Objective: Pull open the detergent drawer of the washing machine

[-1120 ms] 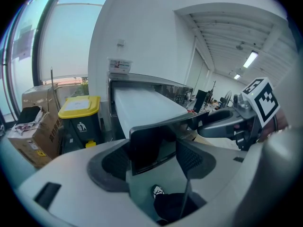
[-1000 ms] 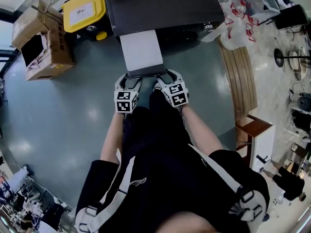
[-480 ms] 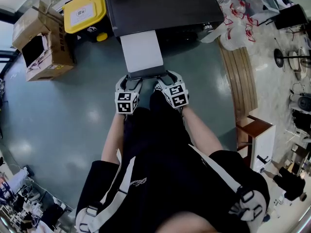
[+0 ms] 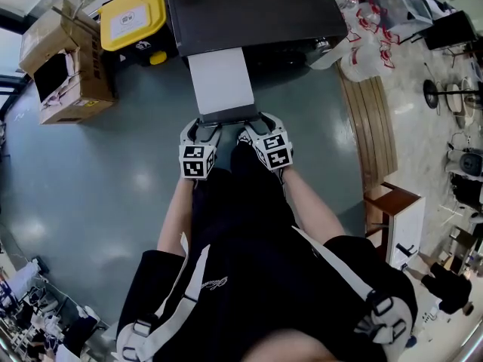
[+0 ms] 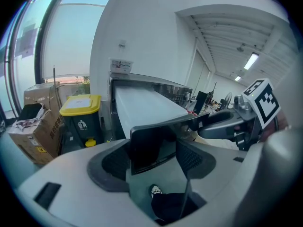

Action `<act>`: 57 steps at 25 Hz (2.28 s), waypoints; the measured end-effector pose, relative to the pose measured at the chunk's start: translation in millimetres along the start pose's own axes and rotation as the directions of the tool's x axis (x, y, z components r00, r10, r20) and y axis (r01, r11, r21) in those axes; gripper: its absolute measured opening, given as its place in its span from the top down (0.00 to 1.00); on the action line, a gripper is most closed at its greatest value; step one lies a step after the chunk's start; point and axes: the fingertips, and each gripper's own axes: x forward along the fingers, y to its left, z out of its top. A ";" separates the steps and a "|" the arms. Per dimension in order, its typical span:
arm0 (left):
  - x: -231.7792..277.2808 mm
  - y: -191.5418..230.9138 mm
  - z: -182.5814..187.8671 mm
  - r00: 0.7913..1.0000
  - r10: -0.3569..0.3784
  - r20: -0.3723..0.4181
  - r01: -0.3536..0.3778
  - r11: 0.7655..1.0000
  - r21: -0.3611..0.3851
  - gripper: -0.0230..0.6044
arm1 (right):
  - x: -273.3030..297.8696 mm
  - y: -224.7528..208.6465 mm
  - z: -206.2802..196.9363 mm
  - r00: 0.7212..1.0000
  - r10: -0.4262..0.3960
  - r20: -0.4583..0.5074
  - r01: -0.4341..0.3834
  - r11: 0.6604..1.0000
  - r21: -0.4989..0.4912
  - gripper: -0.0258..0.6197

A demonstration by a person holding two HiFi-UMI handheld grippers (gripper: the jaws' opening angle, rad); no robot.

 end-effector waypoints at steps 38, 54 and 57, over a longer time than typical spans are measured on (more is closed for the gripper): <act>-12.4 -12.4 -13.6 1.000 -0.005 0.004 0.005 1.000 -0.016 0.49 | -13.7 7.4 -15.8 1.000 -0.010 -0.007 0.010 1.000 0.008 0.63; -11.3 -11.7 -16.8 1.000 0.018 -0.023 -0.019 1.000 -0.014 0.49 | -12.5 4.3 -20.8 1.000 -0.016 -0.006 0.016 1.000 0.011 0.62; -11.3 -9.9 -15.1 0.999 0.027 -0.022 -0.028 0.999 -0.032 0.49 | -13.8 2.4 -22.0 0.999 -0.033 -0.014 0.033 0.999 -0.015 0.62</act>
